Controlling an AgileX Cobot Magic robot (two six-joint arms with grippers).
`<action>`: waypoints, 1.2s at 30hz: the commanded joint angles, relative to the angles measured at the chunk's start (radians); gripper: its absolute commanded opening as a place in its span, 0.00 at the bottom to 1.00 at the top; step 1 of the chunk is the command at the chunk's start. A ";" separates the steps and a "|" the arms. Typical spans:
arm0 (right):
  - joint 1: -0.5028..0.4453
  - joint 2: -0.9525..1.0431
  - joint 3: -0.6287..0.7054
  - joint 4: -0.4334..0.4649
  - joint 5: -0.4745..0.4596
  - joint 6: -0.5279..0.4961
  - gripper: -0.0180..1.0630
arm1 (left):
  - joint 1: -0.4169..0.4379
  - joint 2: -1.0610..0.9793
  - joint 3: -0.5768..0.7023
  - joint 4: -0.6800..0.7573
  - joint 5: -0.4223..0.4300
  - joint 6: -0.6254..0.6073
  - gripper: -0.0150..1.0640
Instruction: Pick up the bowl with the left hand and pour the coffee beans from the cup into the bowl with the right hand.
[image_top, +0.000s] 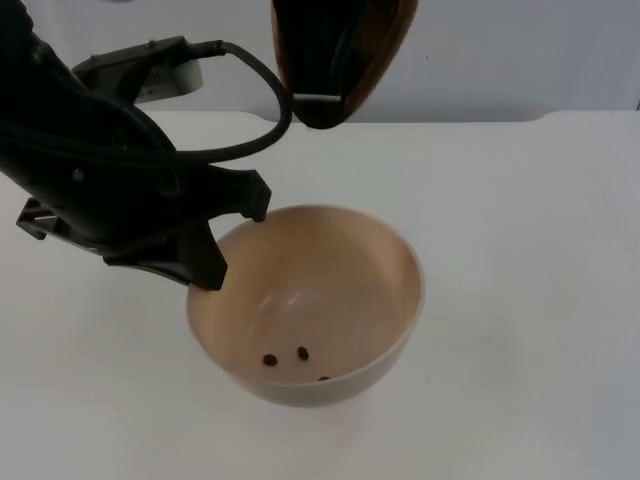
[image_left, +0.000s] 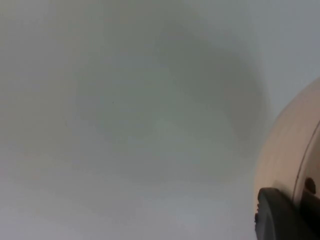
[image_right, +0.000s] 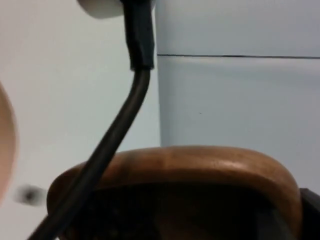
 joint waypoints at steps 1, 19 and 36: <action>0.028 -0.010 0.041 -0.108 -0.003 0.003 0.02 | -0.006 -0.011 -0.003 -0.012 -0.009 -0.003 0.01; 0.092 -0.010 0.093 -0.258 -0.003 0.064 0.02 | -0.006 -0.011 -0.003 -0.012 -0.009 -0.003 0.01; 0.092 -0.010 0.093 -0.332 -0.003 0.071 0.02 | -0.006 -0.011 -0.003 -0.012 -0.012 -0.003 0.01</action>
